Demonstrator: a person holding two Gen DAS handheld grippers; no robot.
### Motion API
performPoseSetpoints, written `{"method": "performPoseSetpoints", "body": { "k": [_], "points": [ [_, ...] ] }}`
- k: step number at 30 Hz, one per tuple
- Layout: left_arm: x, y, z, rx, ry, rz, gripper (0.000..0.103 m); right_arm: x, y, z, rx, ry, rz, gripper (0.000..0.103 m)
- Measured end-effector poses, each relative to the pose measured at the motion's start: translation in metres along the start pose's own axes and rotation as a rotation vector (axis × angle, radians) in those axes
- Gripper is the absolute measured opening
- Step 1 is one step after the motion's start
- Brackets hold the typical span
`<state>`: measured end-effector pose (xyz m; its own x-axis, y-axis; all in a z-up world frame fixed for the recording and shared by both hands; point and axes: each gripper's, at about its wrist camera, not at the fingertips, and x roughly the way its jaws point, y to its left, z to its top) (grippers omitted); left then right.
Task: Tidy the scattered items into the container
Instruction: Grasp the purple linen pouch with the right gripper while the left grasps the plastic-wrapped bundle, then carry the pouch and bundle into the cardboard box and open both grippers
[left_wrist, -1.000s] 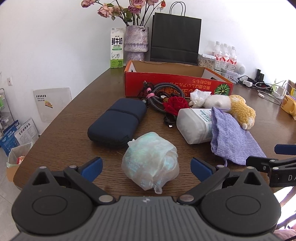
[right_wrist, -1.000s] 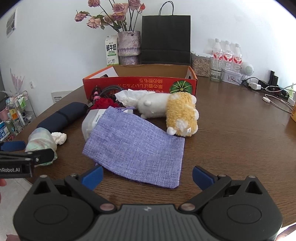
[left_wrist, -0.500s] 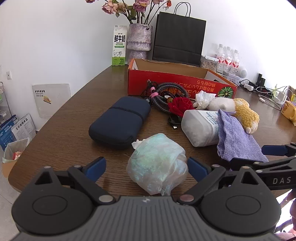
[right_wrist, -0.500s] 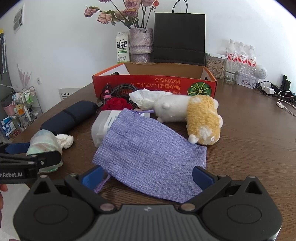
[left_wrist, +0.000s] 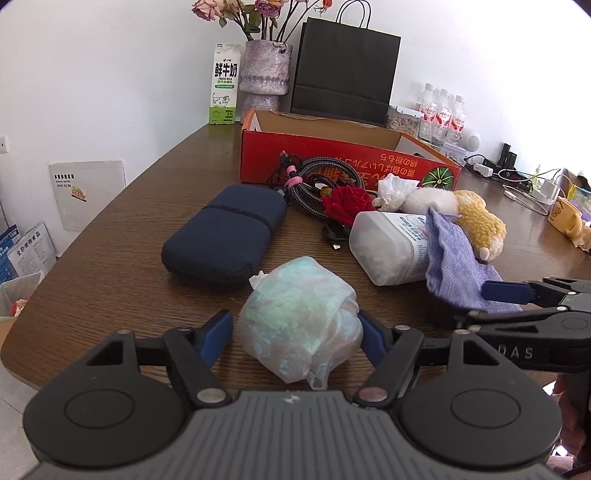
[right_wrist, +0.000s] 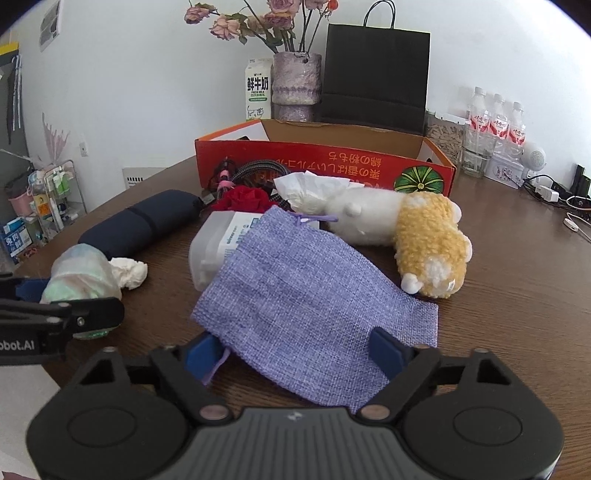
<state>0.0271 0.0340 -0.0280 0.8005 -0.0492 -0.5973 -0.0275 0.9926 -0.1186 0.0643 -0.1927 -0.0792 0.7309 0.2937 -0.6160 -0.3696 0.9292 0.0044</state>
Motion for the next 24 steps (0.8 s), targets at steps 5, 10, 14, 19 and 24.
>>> {"method": "performPoseSetpoints", "body": {
  "k": [5,10,14,19,24],
  "points": [
    [-0.001,0.003,0.000,-0.029,-0.001,-0.031,0.048,-0.011,-0.012,0.000,0.062,-0.034,0.044,0.006],
    [-0.008,0.003,0.001,-0.041,-0.031,-0.032,0.045,-0.030,-0.020,-0.002,0.082,-0.105,0.053,0.005],
    [-0.017,0.001,0.006,-0.026,-0.071,-0.031,0.045,-0.045,-0.024,0.000,0.085,-0.157,0.052,0.005],
    [-0.026,-0.006,0.018,0.002,-0.118,-0.035,0.045,-0.058,-0.026,0.007,0.086,-0.214,0.064,0.005],
    [-0.032,-0.012,0.038,0.001,-0.167,-0.052,0.045,-0.070,-0.031,0.020,0.087,-0.279,0.070,0.004]
  ]
}}
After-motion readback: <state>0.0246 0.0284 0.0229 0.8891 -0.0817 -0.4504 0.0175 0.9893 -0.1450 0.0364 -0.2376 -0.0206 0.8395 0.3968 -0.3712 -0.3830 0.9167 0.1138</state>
